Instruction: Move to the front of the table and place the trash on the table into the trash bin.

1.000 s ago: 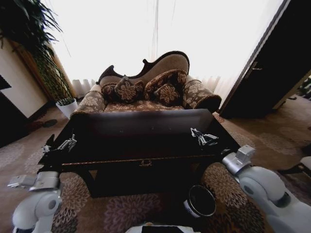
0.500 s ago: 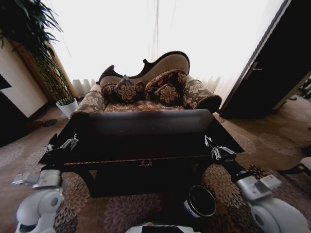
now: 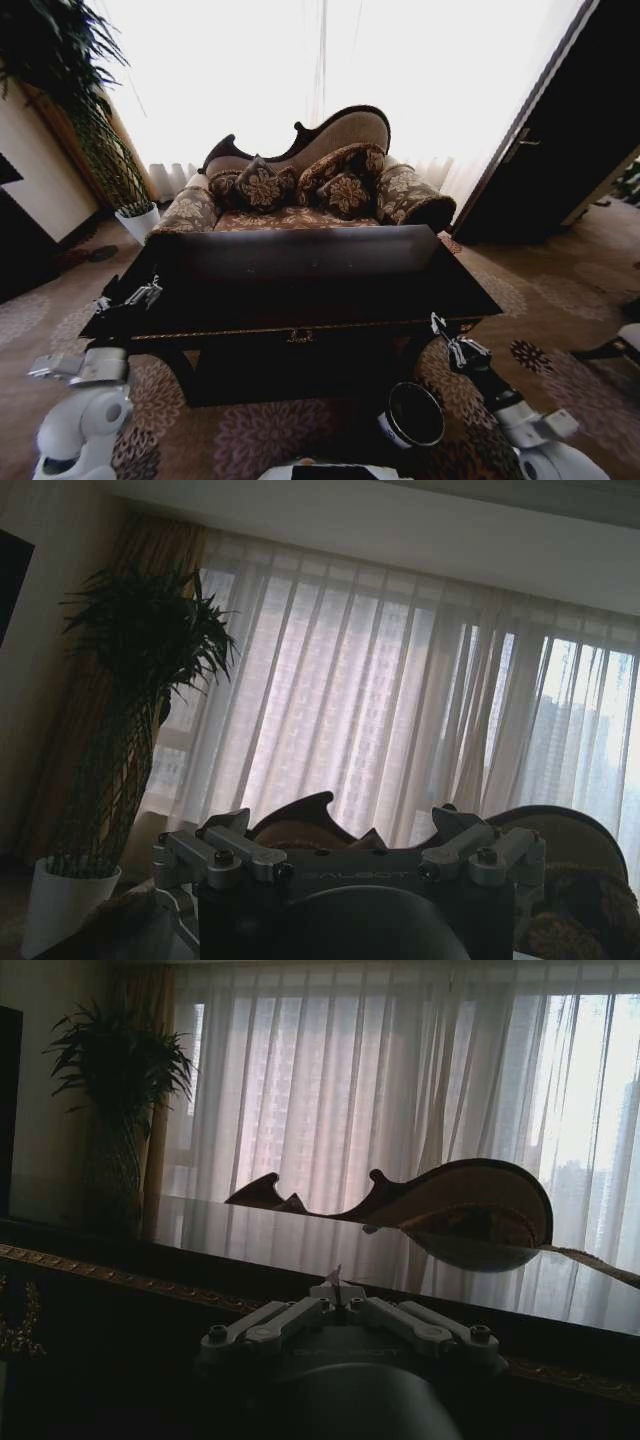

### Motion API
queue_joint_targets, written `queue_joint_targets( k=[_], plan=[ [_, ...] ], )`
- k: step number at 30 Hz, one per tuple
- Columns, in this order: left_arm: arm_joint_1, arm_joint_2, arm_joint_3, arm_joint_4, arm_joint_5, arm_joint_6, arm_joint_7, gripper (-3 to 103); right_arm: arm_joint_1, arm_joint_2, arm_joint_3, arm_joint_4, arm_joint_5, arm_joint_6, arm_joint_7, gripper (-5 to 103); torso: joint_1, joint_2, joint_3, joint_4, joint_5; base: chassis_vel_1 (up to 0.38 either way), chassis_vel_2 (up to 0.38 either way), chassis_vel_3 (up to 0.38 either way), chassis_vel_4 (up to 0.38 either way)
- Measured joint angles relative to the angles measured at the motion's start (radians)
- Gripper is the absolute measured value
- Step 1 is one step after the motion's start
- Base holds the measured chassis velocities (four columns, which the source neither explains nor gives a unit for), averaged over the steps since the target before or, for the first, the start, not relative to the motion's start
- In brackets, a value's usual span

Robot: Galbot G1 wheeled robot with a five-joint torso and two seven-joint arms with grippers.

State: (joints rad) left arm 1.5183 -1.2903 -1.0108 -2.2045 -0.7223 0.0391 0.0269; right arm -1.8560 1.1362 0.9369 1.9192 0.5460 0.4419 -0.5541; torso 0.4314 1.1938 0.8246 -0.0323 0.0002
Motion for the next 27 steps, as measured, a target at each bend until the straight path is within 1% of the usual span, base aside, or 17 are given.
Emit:
queue_joint_targets(
  k=[2, 3, 6, 8, 9, 12, 15, 16, 17, 19, 21, 24, 25, 26, 27],
  plan=[
    [-0.001, 0.0, -0.001, 0.003, 0.0, -0.001, 0.0, 100, 0.014, 0.005, -0.015, -0.07, -0.003, 0.024, -0.031, 0, 0.0, 0.0, 0.0, -0.0001, 0.0001, 0.0, 0.0, 0.0, 0.0],
    [-0.001, 0.0, -0.001, 0.003, 0.0, -0.001, 0.0, 100, 0.014, 0.005, -0.015, -0.07, -0.003, 0.024, -0.031, 0, 0.0, 0.0, 0.0, -0.0001, 0.0001, 0.0, 0.0, 0.0, 0.0],
    [-0.001, 0.001, -0.001, 0.005, 0.0, -0.001, 0.0, 100, 0.047, 0.009, -0.041, -0.192, -0.005, 0.042, -0.064, 0, 0.0, 0.0, 0.0, 0.0, 0.0, 0.0, 0.0, 0.0, 0.0],
    [0.001, 0.001, -0.002, 0.005, 0.001, -0.001, -0.001, 100, 0.07, 0.007, -0.054, -0.264, -0.009, 0.043, -0.072, 0, 0.0, 0.0, 0.0, 0.0, -0.0004, 0.0, 0.0, 0.0, 0.0],
    [0.001, 0.001, -0.002, 0.005, 0.001, -0.001, -0.001, 100, 0.07, 0.007, -0.054, -0.264, -0.009, 0.043, -0.072, 0, 0.0, 0.0, 0.0, 0.0, -0.0004, 0.0, 0.0, 0.0, 0.0],
    [0.009, 0.001, -0.006, 0.001, 0.005, 0.0, -0.001, 100, 0.116, -0.001, -0.08, -0.384, -0.012, 0.036, -0.069, 0, 0.0, 0.0, 0.0, -0.0001, -0.0001, 0.0, 0.0, 0.0, 0.0],
    [0.021, 0.001, -0.019, -0.01, 0.006, 0.001, -0.001, 100, 0.167, -0.007, -0.113, -0.475, -0.032, 0.006, -0.026, 0, 0.0, 0.0, 0.0, -0.0002, 0.0, 0.0, 0.0, 0.0, 0.0],
    [0.021, 0.001, -0.019, -0.01, 0.006, 0.001, -0.001, 100, 0.167, -0.007, -0.113, -0.475, -0.032, 0.006, -0.026, 0, 0.0, 0.0, 0.0, -0.0002, 0.0, 0.0, 0.0, 0.0, 0.0],
    [0.032, 0.001, -0.031, -0.018, 0.006, 0.002, -0.001, 100, 0.208, -0.008, -0.139, -0.529, -0.057, -0.016, 0.015, 0, 0.0, 0.0, 0.0, -0.0001, -0.0003, 0.0, 0.0, 0.0, 0.0],
    [0.048, 0.002, -0.051, -0.035, 0.004, 0.002, -0.001, 100, 0.26, -0.003, -0.181, -0.593, -0.08, -0.042, 0.056, 0, 0.0, 0.0, 0.0, 0.0002, -0.0003, 0.0, 0.0, 0.0, 0.0],
    [0.054, 0.003, -0.058, -0.041, 0.002, 0.002, -0.001, 100, 0.274, -0.001, -0.195, -0.61, -0.085, -0.049, 0.067, 0, 0.0, 0.0, 0.0, 0.0001, 0.0, 0.0, 0.0, 0.0, 0.0],
    [0.089, 0.013, -0.114, -0.07, -0.02, 0.002, -0.003, 100, 0.346, 0.008, -0.252, -0.711, -0.147, -0.091, 0.141, 0, 0.0, 0.0, 0.0, 0.0001, -0.0002, 0.0, 0.0, 0.0, 0.0],
    [0.094, 0.015, -0.122, -0.074, -0.024, 0.002, -0.003, 100, 0.355, 0.008, -0.258, -0.729, -0.165, -0.095, 0.15, 0, 0.0, 0.0, 0.0, 0.0002, -0.0001, 0.0, 0.0, 0.0, 0.0],
    [0.103, 0.019, -0.14, -0.079, -0.032, 0.002, -0.003, 100, 0.375, 0.008, -0.269, -0.77, -0.21, -0.103, 0.169, 0, 0.0, 0.0, 0.0, 0.0002, 0.0, 0.0, 0.0, 0.0, 0.0],
    [0.103, 0.019, -0.14, -0.079, -0.032, 0.002, -0.003, 100, 0.375, 0.008, -0.269, -0.77, -0.21, -0.103, 0.169, 0, 0.0, 0.0, 0.0, 0.0002, 0.0, 0.0, 0.0, 0.0, 0.0]
  ],
)
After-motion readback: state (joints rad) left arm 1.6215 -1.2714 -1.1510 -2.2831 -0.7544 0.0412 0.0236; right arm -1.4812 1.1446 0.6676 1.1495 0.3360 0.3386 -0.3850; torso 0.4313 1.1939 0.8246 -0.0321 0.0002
